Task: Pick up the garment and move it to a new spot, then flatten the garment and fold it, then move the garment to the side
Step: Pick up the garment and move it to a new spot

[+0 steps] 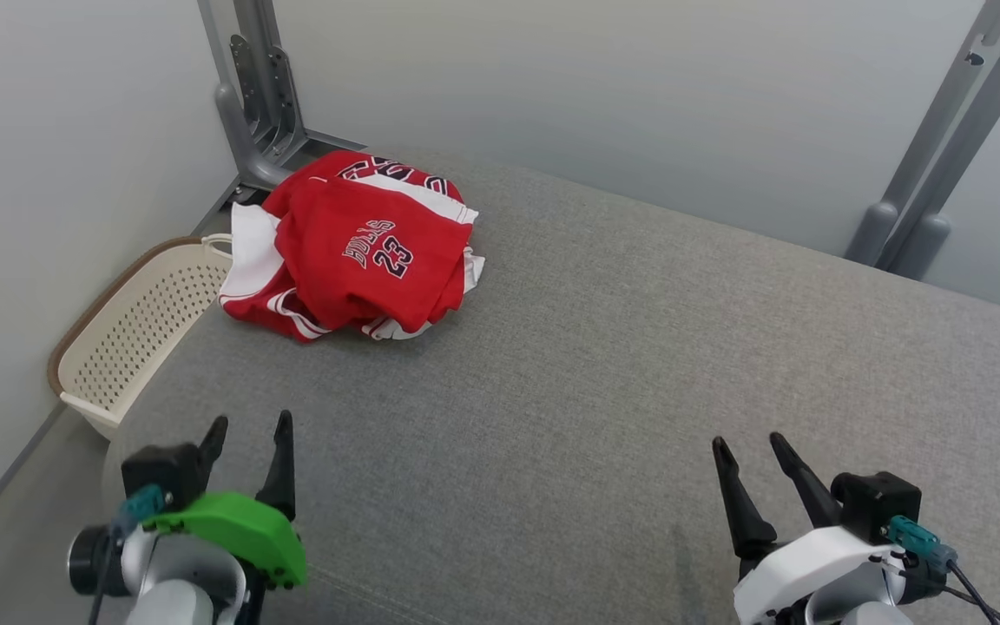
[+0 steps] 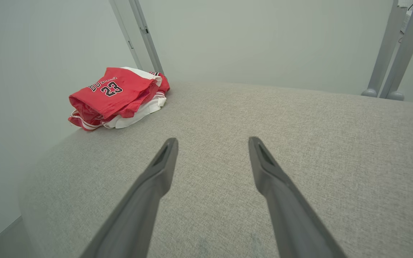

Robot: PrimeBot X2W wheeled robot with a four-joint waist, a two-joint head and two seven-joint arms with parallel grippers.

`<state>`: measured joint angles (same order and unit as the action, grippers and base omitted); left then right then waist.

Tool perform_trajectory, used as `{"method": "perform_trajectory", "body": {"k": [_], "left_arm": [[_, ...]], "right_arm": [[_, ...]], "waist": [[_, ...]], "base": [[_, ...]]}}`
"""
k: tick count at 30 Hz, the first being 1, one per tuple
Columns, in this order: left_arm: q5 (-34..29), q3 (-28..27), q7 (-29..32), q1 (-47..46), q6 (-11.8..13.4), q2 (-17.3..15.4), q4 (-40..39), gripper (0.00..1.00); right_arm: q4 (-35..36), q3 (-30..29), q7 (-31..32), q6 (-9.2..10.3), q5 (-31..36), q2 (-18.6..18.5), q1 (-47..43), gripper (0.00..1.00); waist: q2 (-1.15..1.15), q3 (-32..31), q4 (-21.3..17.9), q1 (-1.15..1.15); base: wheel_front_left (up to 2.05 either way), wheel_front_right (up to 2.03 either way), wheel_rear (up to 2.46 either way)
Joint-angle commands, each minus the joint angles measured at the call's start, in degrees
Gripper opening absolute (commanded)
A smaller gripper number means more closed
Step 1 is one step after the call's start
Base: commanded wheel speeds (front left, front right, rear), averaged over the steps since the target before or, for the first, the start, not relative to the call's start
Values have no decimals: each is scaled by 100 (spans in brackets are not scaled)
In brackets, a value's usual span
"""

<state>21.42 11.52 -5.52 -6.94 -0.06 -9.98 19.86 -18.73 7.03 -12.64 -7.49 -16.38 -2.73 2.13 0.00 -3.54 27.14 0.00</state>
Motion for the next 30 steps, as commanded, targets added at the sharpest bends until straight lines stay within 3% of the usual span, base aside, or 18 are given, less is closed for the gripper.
{"method": "perform_trajectory", "body": {"k": [1,7,13,22,30], "left_arm": [[98,-8,172,-306,-55,12,92,100],[592,-121,1562,-1617,-76,80,831,100],[552,-103,2533,-2754,43,-207,1512,100],[611,-211,3174,-3521,222,-577,2103,100],[308,-181,3362,-3627,781,-927,2429,100]], "right_arm": [[62,9,33,1,40,-28,87,100],[401,124,383,0,106,-23,298,100],[825,337,750,1,424,-29,569,100],[1234,367,1079,1,699,-64,506,100],[1480,416,1212,1,762,-114,428,100]], "waist": [[0,100,-108,0],[0,559,-506,0],[0,1081,-1090,0],[0,1667,-1707,0],[0,1943,-2019,0]], "base": [[0,0,0],[0,0,0],[0,0,0],[0,0,0],[0,0,0]]}}
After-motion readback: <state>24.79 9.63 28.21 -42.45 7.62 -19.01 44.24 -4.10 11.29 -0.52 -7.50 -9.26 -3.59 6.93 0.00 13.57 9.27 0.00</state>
